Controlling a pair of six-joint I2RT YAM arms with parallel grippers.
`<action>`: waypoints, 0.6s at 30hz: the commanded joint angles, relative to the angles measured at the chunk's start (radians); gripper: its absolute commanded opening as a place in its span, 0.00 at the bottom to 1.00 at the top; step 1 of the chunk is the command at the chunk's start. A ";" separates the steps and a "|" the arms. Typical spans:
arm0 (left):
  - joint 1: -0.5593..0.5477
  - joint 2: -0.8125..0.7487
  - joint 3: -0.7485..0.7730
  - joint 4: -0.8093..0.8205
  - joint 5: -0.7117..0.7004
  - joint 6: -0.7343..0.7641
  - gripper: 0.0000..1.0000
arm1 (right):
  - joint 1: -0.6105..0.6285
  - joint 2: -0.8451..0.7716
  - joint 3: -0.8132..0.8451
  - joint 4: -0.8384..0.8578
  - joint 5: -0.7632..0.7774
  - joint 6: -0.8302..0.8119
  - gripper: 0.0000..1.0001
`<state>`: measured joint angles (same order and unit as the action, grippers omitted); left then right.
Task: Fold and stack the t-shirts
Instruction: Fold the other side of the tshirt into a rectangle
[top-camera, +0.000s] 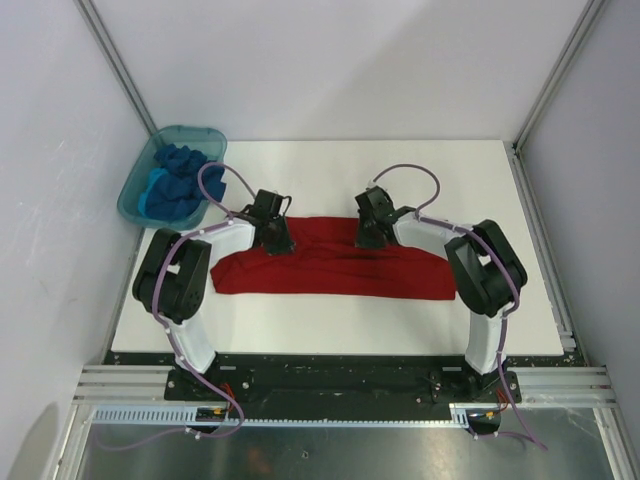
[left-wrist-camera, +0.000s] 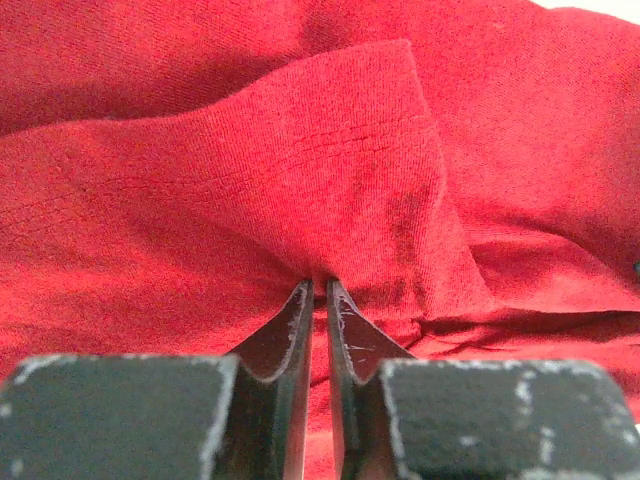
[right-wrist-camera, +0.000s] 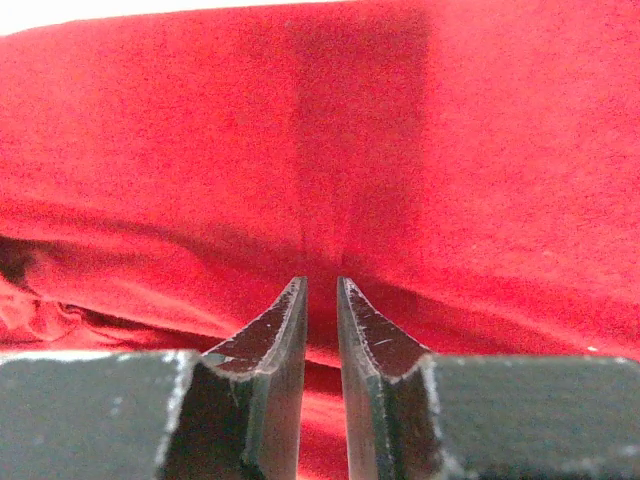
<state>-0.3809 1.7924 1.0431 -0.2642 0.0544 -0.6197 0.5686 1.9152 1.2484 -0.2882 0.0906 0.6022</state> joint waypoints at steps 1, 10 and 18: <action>-0.012 0.001 -0.034 0.014 -0.028 -0.025 0.14 | 0.040 -0.002 0.039 -0.013 0.023 0.012 0.22; -0.004 -0.113 0.015 -0.016 -0.039 0.022 0.26 | 0.071 0.049 0.029 -0.025 0.032 0.002 0.20; 0.114 -0.158 0.094 -0.072 -0.117 0.084 0.36 | 0.070 0.025 0.028 0.003 0.013 -0.010 0.20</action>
<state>-0.3347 1.6661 1.0714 -0.3187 0.0010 -0.5903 0.6376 1.9388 1.2579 -0.2951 0.0978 0.6022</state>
